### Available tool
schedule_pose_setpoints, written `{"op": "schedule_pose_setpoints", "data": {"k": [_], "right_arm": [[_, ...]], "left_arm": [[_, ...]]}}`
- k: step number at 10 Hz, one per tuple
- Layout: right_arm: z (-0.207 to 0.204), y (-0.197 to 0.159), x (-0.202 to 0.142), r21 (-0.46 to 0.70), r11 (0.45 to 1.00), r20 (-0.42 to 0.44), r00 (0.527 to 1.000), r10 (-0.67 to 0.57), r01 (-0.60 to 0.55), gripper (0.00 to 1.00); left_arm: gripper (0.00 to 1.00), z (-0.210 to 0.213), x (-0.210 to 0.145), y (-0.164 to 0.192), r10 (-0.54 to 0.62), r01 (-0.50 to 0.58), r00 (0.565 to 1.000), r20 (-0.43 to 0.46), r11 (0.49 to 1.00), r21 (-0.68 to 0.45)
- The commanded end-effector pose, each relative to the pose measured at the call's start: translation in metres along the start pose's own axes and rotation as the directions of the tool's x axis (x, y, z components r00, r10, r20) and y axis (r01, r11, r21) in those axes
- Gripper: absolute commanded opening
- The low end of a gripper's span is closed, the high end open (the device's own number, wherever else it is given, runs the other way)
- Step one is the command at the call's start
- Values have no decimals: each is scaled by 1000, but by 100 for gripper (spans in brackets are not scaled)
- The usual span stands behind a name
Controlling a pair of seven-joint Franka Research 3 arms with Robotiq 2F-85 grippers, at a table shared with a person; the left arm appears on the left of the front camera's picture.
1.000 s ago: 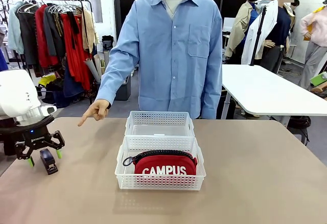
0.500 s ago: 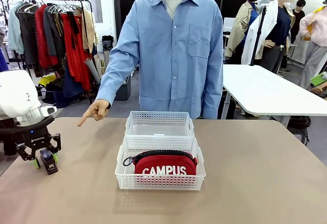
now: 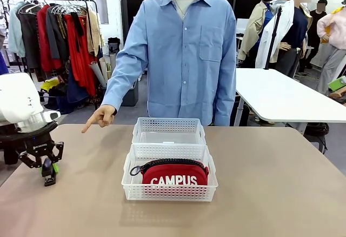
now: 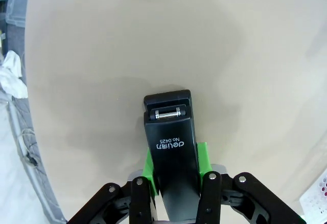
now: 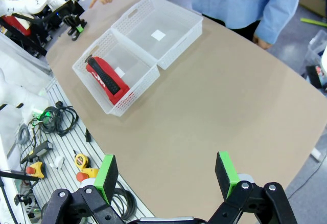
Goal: Distribute items into two baskets.
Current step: Pick up the Stapler that the person points to.
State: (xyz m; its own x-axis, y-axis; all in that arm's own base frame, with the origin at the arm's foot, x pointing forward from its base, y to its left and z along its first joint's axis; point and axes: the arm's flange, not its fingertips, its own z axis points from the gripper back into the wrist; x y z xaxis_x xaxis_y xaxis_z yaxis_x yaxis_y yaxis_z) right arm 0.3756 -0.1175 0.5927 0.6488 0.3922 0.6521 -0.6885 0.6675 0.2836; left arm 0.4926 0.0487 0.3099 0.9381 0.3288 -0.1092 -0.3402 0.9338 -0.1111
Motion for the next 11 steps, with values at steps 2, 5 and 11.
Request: {"op": "schedule_pose_setpoints", "data": {"k": [2, 5, 11], "right_arm": [[0, 1, 1, 1, 1000, 1, 1000, 2, -2, 100], [0, 1, 1, 1, 1000, 1, 1000, 2, -2, 100], [0, 1, 1, 1, 1000, 1, 1000, 2, -2, 100]], "left_arm": [[0, -4, 2, 3, -21, 21, 1000, -3, 1000, -3], [0, -1, 3, 3, -45, 45, 999, -6, 999, -13], [0, 81, 13, -14, -267, 266, 963, 24, 964, 16]]}}
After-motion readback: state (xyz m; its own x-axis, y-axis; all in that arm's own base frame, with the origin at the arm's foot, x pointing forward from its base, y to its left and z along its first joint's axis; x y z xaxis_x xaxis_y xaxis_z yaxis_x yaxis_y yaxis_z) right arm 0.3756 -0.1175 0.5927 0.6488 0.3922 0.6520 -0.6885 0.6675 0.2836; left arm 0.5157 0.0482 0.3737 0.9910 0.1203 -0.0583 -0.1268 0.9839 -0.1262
